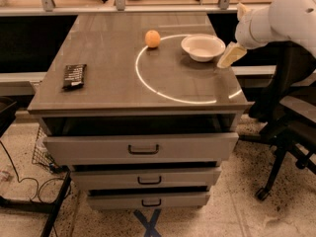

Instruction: Move paper bowl near rxbar chocolate

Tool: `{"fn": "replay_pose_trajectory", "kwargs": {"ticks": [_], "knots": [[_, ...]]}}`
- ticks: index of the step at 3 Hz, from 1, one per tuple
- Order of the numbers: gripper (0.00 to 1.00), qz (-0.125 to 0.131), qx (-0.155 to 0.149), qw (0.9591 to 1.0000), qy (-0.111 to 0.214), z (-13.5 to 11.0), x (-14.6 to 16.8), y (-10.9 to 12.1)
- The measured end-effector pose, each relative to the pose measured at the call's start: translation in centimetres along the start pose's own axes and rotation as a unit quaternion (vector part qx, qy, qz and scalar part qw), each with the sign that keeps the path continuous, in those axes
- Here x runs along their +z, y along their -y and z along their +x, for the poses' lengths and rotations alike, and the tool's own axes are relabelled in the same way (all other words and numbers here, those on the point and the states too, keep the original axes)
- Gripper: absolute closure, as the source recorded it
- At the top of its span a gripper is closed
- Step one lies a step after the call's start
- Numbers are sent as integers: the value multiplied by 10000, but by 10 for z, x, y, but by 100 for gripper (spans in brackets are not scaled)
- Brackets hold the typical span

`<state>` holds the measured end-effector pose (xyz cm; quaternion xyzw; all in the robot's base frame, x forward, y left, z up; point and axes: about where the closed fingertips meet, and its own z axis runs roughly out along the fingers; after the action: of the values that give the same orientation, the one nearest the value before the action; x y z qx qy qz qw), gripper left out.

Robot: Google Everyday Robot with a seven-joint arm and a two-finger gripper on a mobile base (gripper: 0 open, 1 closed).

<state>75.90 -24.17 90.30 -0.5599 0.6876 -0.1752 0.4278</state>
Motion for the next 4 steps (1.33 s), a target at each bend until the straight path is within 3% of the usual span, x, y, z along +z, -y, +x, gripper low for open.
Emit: {"fn": "replay_pose_trajectory", "kwargs": {"ticks": [1, 2, 4], "knots": [[0, -46, 54, 9999, 125, 3, 13, -3], [11, -87, 45, 9995, 302, -3, 18, -9], [52, 95, -318, 9966, 753, -39, 11, 0]]}}
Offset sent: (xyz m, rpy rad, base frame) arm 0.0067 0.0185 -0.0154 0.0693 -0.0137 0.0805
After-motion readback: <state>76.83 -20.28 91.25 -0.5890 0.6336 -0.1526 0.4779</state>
